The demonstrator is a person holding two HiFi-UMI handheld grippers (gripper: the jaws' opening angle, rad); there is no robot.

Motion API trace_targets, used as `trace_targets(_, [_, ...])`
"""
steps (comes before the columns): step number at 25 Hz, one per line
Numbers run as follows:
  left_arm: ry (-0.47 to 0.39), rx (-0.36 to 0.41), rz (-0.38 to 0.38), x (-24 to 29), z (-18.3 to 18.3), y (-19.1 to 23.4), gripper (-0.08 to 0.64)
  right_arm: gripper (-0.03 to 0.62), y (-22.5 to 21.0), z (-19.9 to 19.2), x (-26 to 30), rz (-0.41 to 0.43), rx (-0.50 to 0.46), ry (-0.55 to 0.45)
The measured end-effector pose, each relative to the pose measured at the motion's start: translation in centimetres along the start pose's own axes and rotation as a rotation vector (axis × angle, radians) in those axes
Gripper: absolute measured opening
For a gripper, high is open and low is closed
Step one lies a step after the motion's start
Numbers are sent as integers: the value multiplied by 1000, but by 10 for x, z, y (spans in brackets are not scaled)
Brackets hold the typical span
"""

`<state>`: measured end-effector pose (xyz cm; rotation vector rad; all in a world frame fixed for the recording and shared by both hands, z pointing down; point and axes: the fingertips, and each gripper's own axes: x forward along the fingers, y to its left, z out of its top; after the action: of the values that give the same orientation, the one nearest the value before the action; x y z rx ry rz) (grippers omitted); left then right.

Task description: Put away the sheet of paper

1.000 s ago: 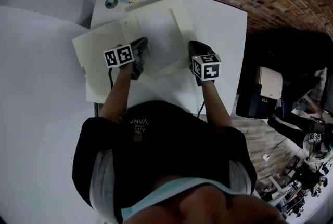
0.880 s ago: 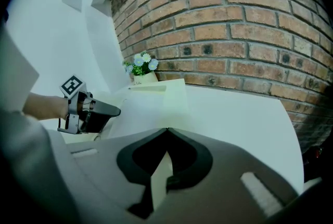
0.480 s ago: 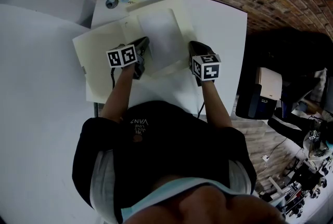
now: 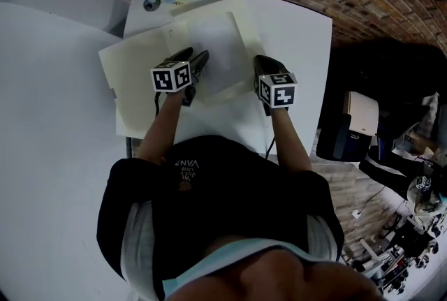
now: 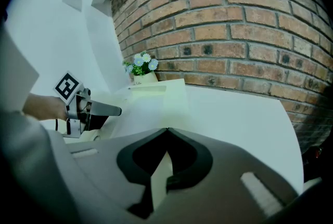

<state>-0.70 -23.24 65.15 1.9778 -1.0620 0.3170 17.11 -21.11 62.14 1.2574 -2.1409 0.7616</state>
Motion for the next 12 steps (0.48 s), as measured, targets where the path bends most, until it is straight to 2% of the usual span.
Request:
trace_targets(3, [0,42,30,0,-3,5,285,-2,0,0,0,1,1,-2])
trace_targets(12, [-59,49,8,-10,6,4,287,-2,-2,1,0,-2,15,-10])
